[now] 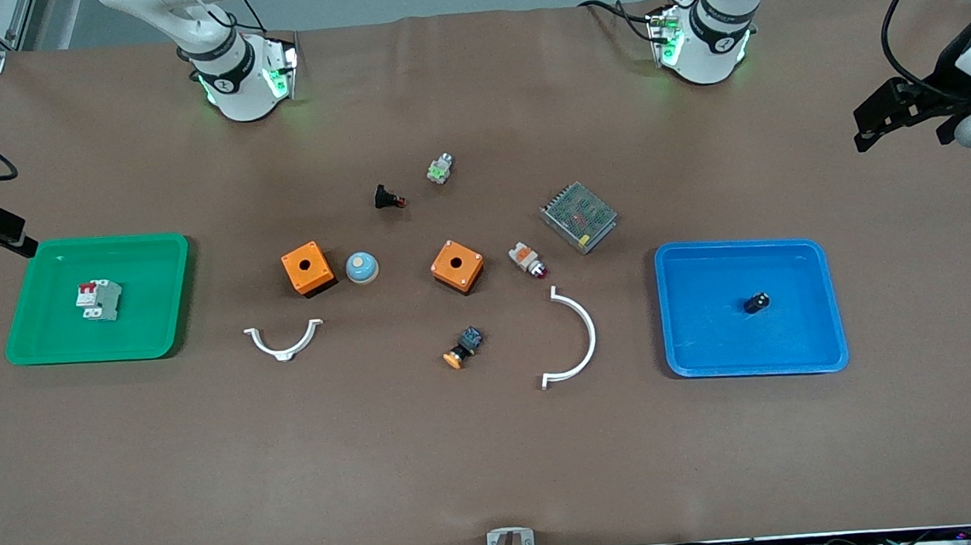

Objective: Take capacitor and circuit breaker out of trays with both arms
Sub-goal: 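Lower the right gripper to the breaker while the left gripper lowers to the capacitor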

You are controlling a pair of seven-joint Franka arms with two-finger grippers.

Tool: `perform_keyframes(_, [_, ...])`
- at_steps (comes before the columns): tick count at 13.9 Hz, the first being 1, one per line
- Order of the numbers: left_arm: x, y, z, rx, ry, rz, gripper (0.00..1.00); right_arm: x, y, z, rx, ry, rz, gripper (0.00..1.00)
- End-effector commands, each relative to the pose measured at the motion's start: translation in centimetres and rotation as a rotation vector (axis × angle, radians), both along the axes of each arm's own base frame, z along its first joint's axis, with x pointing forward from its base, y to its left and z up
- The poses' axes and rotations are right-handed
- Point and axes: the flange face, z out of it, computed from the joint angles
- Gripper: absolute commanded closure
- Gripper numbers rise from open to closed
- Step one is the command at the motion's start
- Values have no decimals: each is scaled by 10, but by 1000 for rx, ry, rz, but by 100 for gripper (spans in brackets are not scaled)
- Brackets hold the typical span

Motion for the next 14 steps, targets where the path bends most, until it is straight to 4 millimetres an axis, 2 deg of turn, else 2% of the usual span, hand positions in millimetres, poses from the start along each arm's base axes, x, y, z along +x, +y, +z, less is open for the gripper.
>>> perform_keyframes(1, [0,1,5,18,1,-12,0,2,-2,5,-15,-3,-4,0])
perform_keyframes(4, [2,1,0,19,10,-13,0,2,-1,4,-15,-2,-2,0])
perform_keyframes(5, [7,1,-7,18,22,-15,0,3,0,4,-15,-2,-1,0])
perform_keyframes(7, [23,6,-35,19,63,-11,0,2,-1,4,-15,0,-2,0])
perform_keyframes(10, [49,14,-100,13,94,11,0,2,-3,4,-17,0,-5,0])
perform_keyframes(14, [56,27,-207,-1,-1,24,0,4,-4,2,-20,2,-7,0])
